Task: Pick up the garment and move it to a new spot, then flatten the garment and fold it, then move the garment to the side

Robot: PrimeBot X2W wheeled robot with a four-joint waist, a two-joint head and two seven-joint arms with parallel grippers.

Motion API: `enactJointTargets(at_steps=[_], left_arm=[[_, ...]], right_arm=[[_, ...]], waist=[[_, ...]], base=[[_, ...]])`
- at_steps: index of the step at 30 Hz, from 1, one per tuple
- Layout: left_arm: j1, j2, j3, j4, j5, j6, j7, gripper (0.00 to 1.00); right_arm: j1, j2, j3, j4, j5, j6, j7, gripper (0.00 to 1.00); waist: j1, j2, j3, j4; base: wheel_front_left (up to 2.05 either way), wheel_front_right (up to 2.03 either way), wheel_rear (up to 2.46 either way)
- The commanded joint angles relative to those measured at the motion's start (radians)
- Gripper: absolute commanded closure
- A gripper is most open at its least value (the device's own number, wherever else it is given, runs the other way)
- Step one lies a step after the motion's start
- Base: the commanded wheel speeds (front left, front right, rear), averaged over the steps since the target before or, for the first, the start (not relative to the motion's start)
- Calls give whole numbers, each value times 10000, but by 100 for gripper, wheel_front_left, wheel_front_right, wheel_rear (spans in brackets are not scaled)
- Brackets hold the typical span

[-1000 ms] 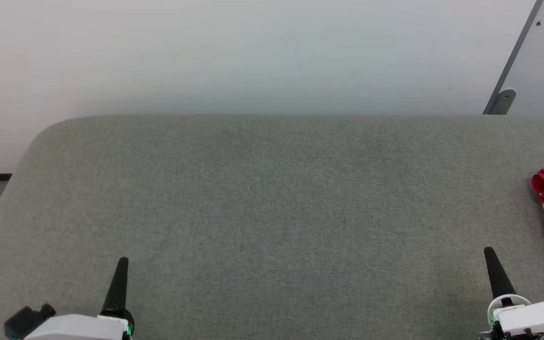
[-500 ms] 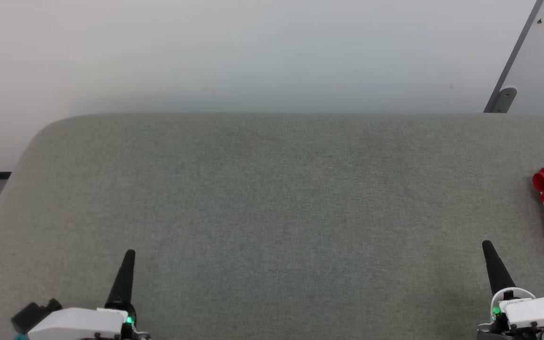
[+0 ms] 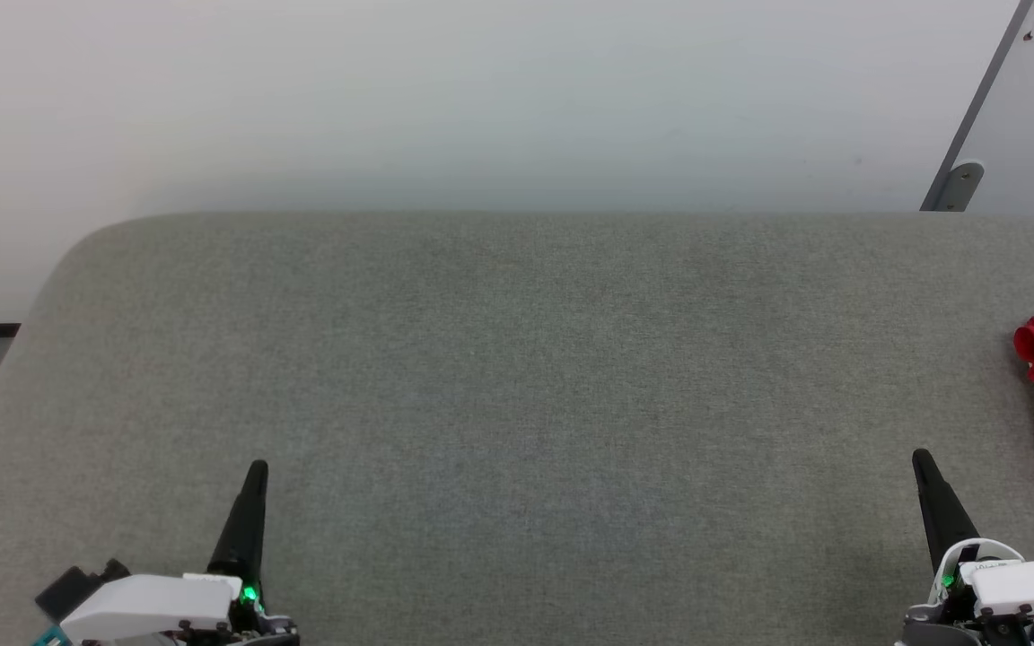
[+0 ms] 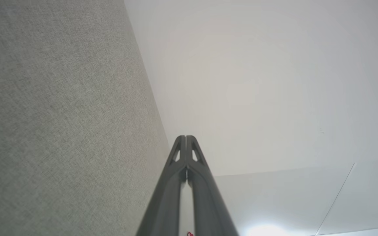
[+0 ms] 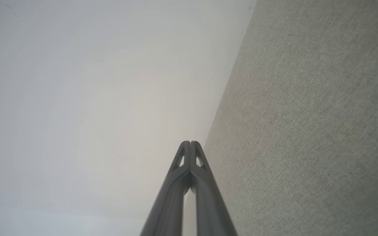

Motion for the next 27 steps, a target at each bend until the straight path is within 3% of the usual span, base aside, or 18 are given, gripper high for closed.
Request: enactJointTargets(at_steps=[1,27], left_arm=[[-133,-18,46,-17,-204,-42,62,100],[-405,-322,107,51,-1467,-53,477,100]], right_arm=[[-146,12,-60,-27,232,-11,58,100],[-268,165,-151,11,1908,-14,463,100]], waist=[[0,-1,5,0],[0,-1,93,2]], base=[[0,0,0],[0,0,0]])
